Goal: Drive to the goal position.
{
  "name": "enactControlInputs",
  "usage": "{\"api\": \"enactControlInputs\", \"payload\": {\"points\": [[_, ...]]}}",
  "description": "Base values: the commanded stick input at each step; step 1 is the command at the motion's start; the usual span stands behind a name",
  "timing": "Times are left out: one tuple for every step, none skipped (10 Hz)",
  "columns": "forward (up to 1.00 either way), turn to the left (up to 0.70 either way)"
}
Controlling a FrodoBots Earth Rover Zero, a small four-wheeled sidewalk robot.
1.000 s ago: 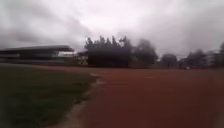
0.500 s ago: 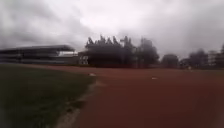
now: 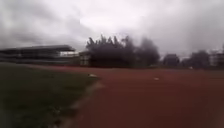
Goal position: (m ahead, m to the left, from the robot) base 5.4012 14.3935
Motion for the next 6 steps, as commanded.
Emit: {"api": "enactControlInputs", "payload": {"points": [[0.7,0.0],[0.7,0.0],[0.7,0.0],[0.7,0.0],[0.7,0.0],[0.7,0.0]]}}
